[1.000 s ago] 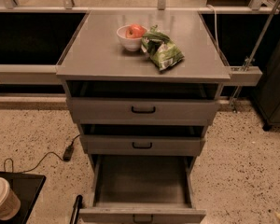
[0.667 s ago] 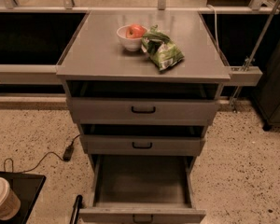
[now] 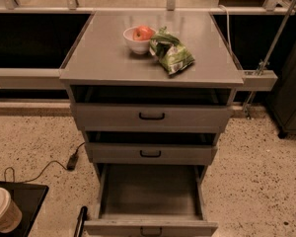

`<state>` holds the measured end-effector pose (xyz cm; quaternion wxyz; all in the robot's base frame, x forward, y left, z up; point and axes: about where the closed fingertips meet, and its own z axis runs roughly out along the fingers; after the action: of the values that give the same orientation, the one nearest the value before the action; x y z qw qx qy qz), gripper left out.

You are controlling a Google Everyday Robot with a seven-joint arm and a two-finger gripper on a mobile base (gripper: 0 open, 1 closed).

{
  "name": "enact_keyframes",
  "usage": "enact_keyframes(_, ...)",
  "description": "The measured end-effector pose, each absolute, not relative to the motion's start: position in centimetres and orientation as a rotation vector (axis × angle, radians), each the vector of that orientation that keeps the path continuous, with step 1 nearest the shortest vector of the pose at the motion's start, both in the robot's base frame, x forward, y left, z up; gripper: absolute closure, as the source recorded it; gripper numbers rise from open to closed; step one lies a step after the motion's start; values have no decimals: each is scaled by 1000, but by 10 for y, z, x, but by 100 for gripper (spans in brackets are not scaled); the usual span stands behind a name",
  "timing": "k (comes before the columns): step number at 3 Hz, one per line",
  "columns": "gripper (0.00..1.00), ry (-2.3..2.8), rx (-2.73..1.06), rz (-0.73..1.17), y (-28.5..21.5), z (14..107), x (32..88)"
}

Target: Close bottom drawer

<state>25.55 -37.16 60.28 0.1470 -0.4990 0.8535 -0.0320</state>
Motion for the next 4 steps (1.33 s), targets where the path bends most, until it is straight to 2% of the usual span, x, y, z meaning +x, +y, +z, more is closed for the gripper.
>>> enact_keyframes(1,0,2436,-1328,77,-383,586,253)
enact_keyframes(2,0,2311,-1227,325,-368,554,256)
enact_keyframes(4,0,2048,-1260,848,-284,452,269)
